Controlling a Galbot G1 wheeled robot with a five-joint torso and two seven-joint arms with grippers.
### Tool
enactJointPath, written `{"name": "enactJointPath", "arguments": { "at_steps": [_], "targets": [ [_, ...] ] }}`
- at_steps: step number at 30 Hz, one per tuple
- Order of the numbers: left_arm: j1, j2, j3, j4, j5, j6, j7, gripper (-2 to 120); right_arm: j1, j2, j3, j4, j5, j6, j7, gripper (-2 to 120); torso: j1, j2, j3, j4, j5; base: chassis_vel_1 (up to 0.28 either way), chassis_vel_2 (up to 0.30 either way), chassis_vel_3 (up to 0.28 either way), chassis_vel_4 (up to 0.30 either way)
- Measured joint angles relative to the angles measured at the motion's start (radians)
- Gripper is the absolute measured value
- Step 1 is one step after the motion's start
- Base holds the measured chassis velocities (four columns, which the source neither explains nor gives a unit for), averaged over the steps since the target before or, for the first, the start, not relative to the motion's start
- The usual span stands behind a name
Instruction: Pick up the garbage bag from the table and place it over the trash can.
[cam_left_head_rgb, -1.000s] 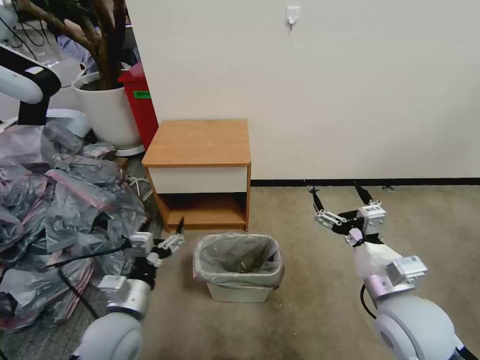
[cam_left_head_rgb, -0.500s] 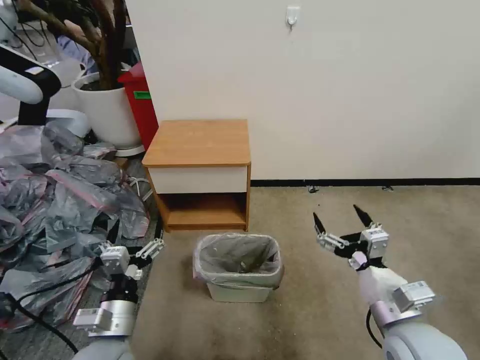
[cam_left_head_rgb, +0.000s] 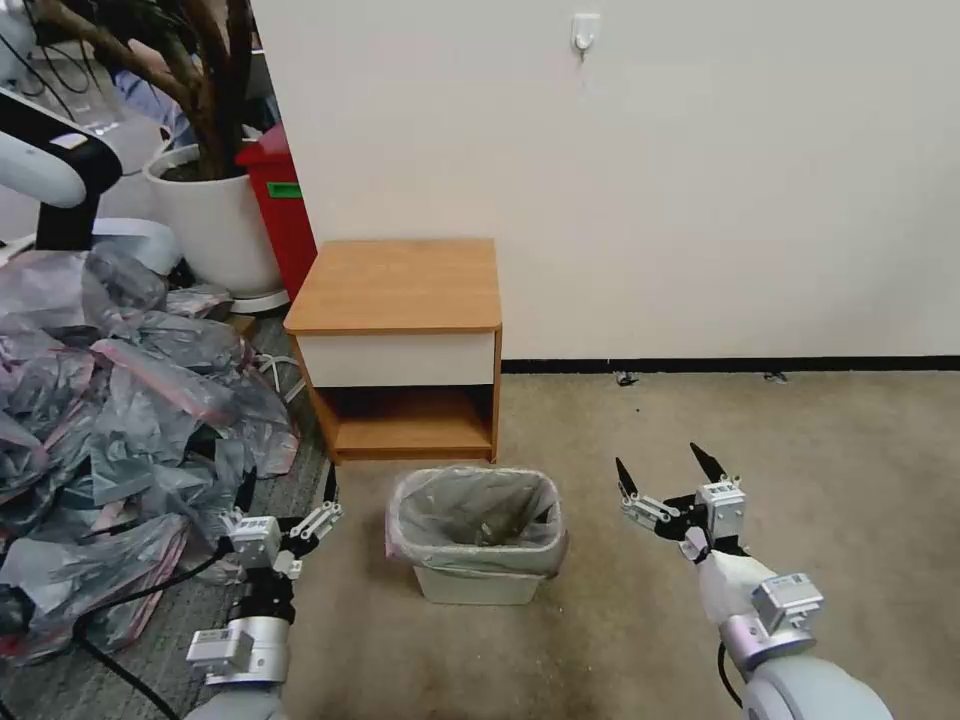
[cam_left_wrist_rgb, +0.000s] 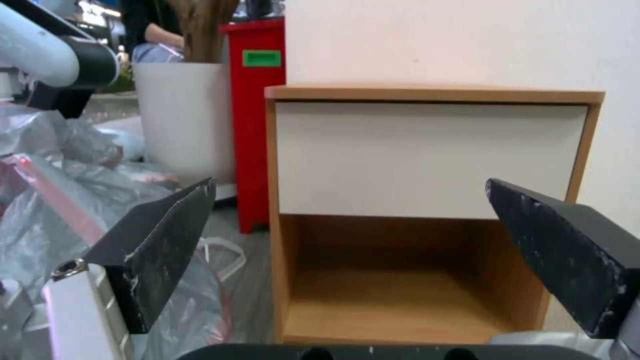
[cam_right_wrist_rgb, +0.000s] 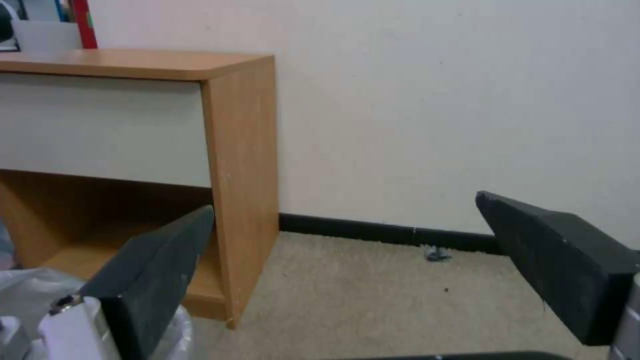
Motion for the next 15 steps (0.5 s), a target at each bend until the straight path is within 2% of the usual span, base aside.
{"name": "enactJointPath", "arguments": {
  "at_steps": [15],
  "targets": [
    [-0.001,0.001,0.001,0.000,-0.001,0.000,-0.002,100,0.001,-0.001,-0.001,-0.001,0.000,0.002,0.003,100,0.000,0.000,0.000,0.0000,0.0000,0.000,0.000,0.000,0.000]
  ]
}}
